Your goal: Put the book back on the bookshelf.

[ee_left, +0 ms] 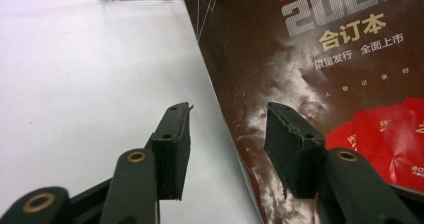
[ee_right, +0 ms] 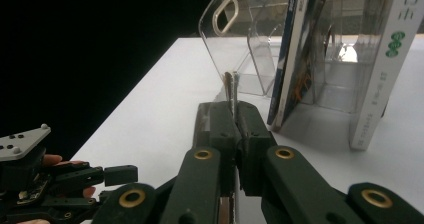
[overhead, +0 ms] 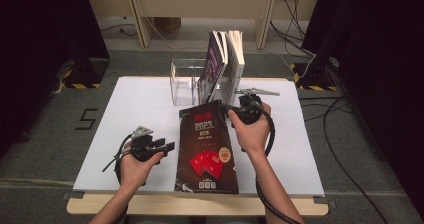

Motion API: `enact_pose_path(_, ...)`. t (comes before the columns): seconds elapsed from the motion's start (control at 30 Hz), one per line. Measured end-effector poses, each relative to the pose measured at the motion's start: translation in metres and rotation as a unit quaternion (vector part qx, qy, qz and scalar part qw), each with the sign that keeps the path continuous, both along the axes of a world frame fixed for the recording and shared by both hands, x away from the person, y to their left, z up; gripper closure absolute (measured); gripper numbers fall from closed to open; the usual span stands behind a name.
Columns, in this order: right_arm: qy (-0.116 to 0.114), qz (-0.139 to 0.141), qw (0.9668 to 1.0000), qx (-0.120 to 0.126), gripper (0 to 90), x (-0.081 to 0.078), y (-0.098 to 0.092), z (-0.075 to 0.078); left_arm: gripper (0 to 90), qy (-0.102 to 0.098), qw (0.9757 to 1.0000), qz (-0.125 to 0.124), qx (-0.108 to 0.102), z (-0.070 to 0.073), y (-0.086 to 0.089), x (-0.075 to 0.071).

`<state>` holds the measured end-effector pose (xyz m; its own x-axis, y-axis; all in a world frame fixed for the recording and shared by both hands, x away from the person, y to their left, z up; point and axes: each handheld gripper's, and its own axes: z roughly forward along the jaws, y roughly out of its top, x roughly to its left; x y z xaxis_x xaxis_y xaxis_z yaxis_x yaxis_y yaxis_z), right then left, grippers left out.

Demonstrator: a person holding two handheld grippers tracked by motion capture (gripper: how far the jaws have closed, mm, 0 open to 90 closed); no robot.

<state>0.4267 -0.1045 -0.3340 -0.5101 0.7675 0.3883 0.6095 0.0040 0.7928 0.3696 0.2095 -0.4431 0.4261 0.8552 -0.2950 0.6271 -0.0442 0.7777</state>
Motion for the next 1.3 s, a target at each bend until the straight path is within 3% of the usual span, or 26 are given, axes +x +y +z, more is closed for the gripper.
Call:
enact_pose_path(0.37,-0.014,-0.001,0.9999,0.008,87.5,0.004,0.014,0.011,52.4,-0.018,0.9998,-0.001,-0.002,0.012,0.001,0.002)
enact_pose_path(1.07,-0.071,-0.017,0.9972,0.012,87.5,0.015,0.04,0.036,50.2,-0.037,0.9993,0.004,-0.007,0.029,0.003,0.01)
enact_pose_path(1.3,-0.081,-0.023,0.9964,0.013,87.5,0.02,0.047,0.039,49.8,-0.045,0.9989,0.005,-0.008,0.037,0.003,0.014)
